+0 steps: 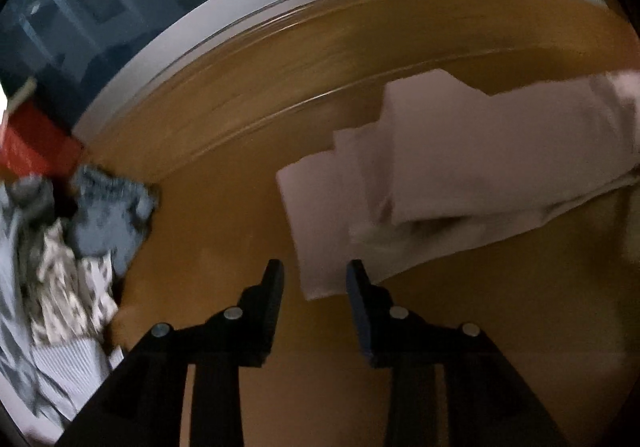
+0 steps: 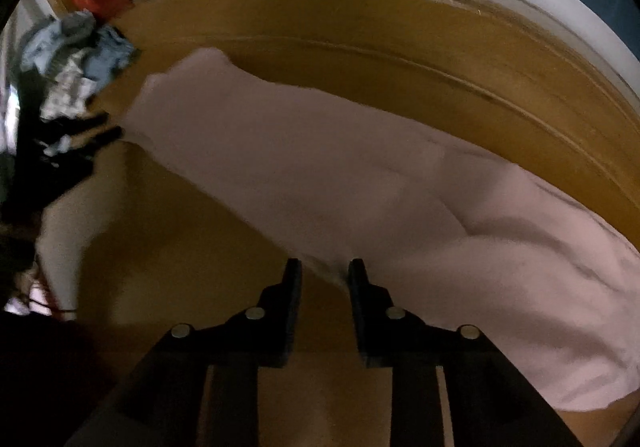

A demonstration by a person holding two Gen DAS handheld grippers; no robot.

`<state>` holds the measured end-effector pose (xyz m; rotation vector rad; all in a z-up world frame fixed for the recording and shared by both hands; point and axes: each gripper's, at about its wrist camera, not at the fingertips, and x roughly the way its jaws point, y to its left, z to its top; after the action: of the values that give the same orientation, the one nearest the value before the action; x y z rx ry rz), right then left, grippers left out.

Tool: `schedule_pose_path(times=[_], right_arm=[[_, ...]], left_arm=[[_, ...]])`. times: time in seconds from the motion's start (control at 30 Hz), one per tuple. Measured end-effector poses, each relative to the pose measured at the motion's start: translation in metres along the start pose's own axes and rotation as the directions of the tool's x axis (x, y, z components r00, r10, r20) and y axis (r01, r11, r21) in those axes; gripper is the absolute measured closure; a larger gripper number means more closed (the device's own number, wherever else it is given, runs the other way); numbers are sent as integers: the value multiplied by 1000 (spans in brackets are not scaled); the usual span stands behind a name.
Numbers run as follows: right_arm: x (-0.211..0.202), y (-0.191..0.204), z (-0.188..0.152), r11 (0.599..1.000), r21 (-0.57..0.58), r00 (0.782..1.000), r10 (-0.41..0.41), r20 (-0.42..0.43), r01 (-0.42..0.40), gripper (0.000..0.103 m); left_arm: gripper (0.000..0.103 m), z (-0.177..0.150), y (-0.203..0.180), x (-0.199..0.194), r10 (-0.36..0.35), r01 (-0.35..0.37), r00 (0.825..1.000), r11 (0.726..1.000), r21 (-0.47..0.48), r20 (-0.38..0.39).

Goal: Fold clothes

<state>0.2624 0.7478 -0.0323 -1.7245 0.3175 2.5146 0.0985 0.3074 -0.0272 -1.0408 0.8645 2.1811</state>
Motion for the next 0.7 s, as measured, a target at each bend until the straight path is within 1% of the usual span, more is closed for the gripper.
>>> schedule_pose_path(times=[0.03,0.07,0.13,0.2,0.23,0.27,0.37,0.4,0.43,0.5,0.57,0.6,0.67,0.7], right_arm=[[-9,5,7,1000,-5,1000,25,9,-25,75],[-18,13,18,999,-12,998,50,23,-50,69],[-29,28,48,994,-31,992,111,52,-109,61],[-21,42,84,985,-65,984,165,63,-161,61],[-13,53,104,980,-97,982,178,64,-171,61],[-3,63,124,975,-131,980,186,63,-177,61],[36,91,171,958,-235,983,180,38,-166,61],[52,101,183,951,-269,986,165,20,-154,61],[67,111,194,942,-304,989,148,5,-139,61],[94,128,209,921,-376,995,97,-27,-100,61],[115,136,215,906,-415,996,69,-55,-86,62],[123,137,216,901,-424,995,70,-68,-92,62],[133,138,215,893,-429,990,106,-97,-138,62],[137,137,215,888,-431,986,125,-109,-160,62]], left_arm=[[72,-1,5,-2,-35,35,999,999,-30,0],[72,4,3,0,-66,66,998,997,-49,1],[72,7,7,-1,-141,142,990,984,-107,14],[71,2,15,2,-209,211,977,961,-177,32],[68,-1,20,4,-241,244,970,945,-216,42],[65,0,25,6,-284,288,957,921,-264,53],[64,7,33,9,-377,386,921,854,-349,95],[64,9,34,11,-391,400,915,843,-361,103],[64,12,38,19,-394,404,913,838,-366,105],[64,15,35,22,-391,404,914,842,-358,111],[64,20,34,32,-379,393,919,848,-357,111],[64,21,36,38,-376,391,920,846,-363,114],[64,21,35,39,-363,388,921,840,-379,138],[64,20,36,37,-372,401,916,836,-375,150]])
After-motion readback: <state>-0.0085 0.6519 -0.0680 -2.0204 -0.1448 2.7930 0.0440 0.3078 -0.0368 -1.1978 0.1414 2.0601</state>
